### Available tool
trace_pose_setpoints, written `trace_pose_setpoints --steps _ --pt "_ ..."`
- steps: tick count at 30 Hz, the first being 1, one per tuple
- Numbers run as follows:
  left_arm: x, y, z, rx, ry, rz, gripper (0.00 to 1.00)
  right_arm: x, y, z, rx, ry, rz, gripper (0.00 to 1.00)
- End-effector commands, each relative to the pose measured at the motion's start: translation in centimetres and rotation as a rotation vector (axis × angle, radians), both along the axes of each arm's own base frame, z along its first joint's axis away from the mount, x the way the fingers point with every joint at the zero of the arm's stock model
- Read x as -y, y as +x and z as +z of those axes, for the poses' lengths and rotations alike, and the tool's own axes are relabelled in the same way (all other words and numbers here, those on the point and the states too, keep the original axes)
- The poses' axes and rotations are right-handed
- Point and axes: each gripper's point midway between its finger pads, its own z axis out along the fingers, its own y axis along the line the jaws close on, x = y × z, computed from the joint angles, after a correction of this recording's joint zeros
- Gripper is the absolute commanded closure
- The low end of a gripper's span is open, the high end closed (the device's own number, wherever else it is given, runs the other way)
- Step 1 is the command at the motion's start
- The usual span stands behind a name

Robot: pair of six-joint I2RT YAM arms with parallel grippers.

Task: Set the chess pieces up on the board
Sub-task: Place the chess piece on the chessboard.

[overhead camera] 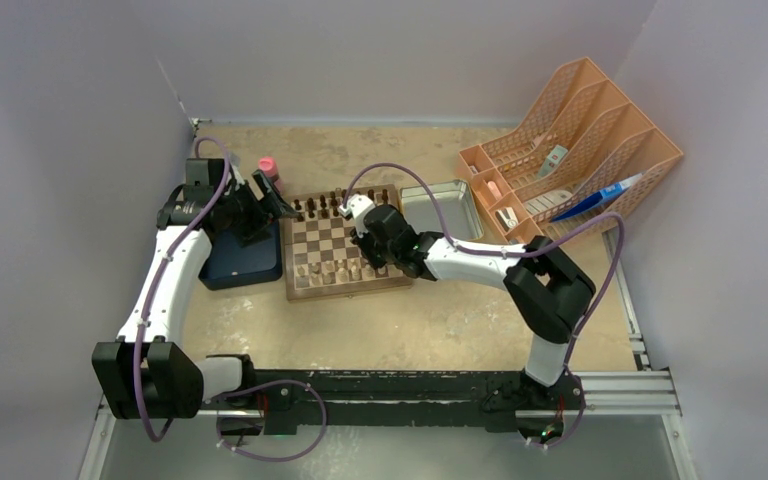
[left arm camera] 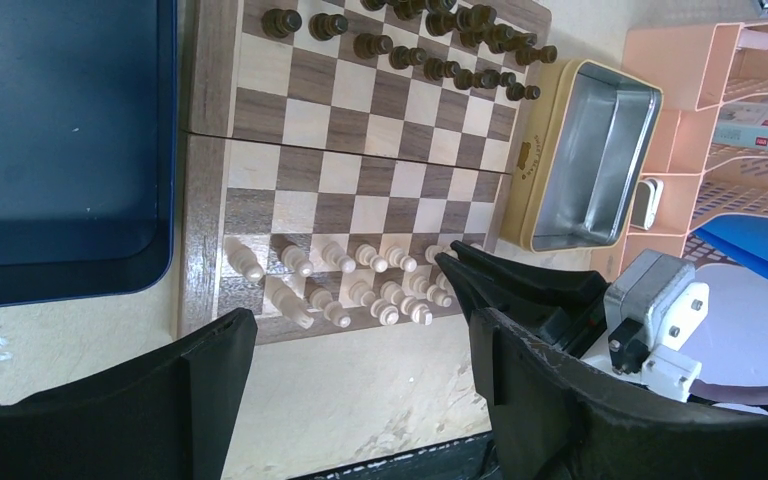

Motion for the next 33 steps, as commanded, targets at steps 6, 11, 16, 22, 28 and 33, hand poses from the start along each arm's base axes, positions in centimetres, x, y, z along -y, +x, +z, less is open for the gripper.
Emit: trace_pose_setpoints --steps 6,11,16,22,28,33 --pt "-0.39 0.68 1.70 0.054 0.012 0.009 0.22 -0.49 0.56 0.94 0.013 0.021 -0.027 0.83" --pt "-0.51 0.68 1.74 0.057 0.018 0.014 0.22 -0.62 0.59 1.37 0.016 0.032 -0.027 0.80" --pt "-0.48 0.83 1.78 0.057 0.017 0.012 0.22 -0.97 0.57 1.70 0.009 0.047 -0.025 0.78" --pt "-0.51 0.76 1.66 0.054 0.018 0.014 0.22 -0.98 0.52 1.54 0.003 0.043 -0.024 0.77" --pt "-0.54 0.76 1.78 0.057 0.020 0.015 0.22 -1.05 0.34 1.70 -0.004 0.051 -0.019 0.77" --pt "-0.52 0.84 1.81 0.058 0.019 0.014 0.22 -1.18 0.05 1.63 -0.026 0.059 -0.022 0.77"
